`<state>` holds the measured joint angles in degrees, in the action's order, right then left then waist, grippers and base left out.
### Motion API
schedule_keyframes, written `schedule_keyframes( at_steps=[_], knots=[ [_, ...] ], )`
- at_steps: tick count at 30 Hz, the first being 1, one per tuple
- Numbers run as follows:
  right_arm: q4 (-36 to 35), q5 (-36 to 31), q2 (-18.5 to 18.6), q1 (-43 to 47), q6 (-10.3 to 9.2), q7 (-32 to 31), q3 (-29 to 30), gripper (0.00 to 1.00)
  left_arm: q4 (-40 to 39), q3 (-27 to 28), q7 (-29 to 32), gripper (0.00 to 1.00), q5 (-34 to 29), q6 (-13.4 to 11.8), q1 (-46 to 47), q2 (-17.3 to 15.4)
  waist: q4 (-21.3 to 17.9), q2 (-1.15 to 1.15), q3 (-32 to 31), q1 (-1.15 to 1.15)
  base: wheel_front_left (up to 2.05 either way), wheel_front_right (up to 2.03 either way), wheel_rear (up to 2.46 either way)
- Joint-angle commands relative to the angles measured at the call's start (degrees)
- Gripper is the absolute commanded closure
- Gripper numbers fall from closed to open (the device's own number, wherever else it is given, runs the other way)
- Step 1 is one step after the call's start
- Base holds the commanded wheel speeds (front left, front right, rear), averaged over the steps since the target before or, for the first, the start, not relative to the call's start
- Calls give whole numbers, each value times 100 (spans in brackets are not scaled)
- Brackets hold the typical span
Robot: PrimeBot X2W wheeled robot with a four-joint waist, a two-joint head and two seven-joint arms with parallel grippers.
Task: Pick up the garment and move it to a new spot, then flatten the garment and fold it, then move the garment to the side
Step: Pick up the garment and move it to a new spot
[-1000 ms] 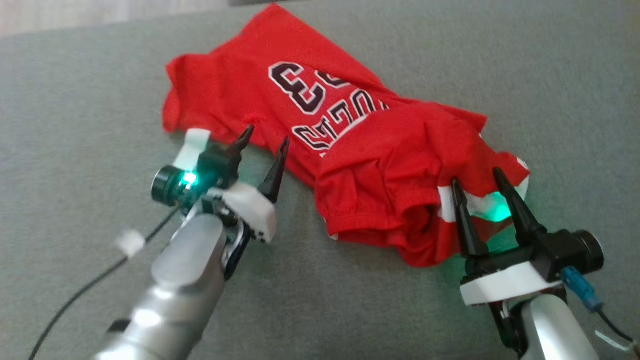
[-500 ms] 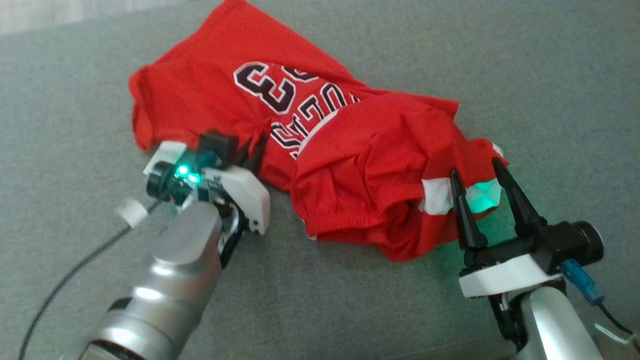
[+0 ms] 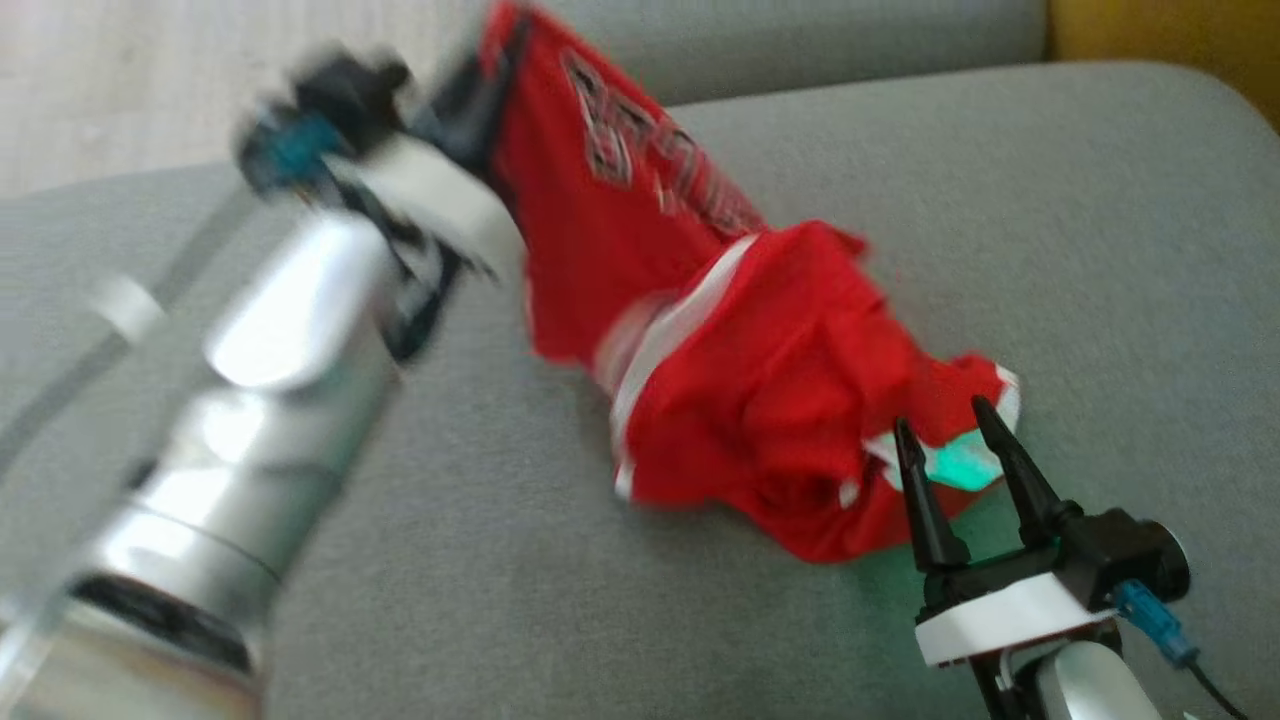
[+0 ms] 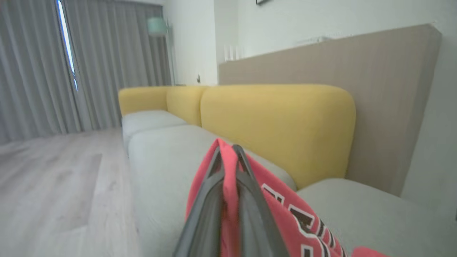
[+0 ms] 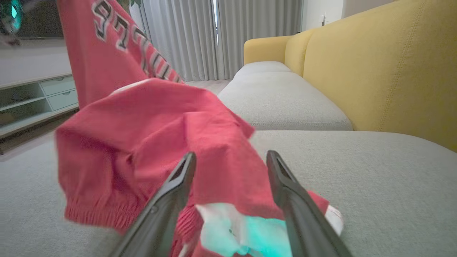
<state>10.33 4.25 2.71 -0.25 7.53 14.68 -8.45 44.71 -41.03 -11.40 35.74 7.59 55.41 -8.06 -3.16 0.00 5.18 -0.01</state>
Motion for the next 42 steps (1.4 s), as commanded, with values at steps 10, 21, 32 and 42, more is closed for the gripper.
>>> schedule_keyframes(
  at_steps=[10, 21, 32, 42],
  knots=[
    [-196, 178, 17, 116, -4, 32, -65, 0, -504, 348, 292, 100, 81, -85, 1368, -1333, 640, 0, -357, 1, 0, 0, 0],
    [-181, 131, 17, 184, -4, 32, 126, 0, -480, 580, 251, 100, -58, -556, 678, -2688, 1469, 0, -276, 1, 0, 0, 0],
    [-172, -53, 17, -75, -4, 32, 168, 0, 7, 1117, -231, 18, 939, -527, -1095, -2503, 1587, 0, 79, 1, 0, 0, 0],
    [-27, 309, 17, -4, -4, 32, 364, 0, -1343, 2350, -357, 0, 453, -847, -2471, -2006, 1235, 0, -164, 1, 0, 0, 0]
  ],
)
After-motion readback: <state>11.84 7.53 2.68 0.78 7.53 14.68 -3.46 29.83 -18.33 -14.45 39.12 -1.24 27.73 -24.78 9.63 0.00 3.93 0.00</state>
